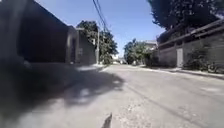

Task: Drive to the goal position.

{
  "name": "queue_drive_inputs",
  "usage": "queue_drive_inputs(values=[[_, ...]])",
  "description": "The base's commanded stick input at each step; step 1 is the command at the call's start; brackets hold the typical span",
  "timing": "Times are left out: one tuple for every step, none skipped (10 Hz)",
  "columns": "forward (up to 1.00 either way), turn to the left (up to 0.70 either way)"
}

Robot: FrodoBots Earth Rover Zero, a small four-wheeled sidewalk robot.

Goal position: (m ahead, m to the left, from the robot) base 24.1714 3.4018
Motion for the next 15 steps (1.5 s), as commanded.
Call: queue_drive_inputs(values=[[1.00,-0.12],[1.00,0.00],[1.00,0.00],[1.00,0.00],[1.00,0.00],[1.00,0.00],[1.00,0.00],[1.00,0.00],[1.00,0.00],[1.00,0.00],[1.00,0.00],[1.00,0.00],[1.00,0.00],[1.00,0.00],[1.00,0.00]])
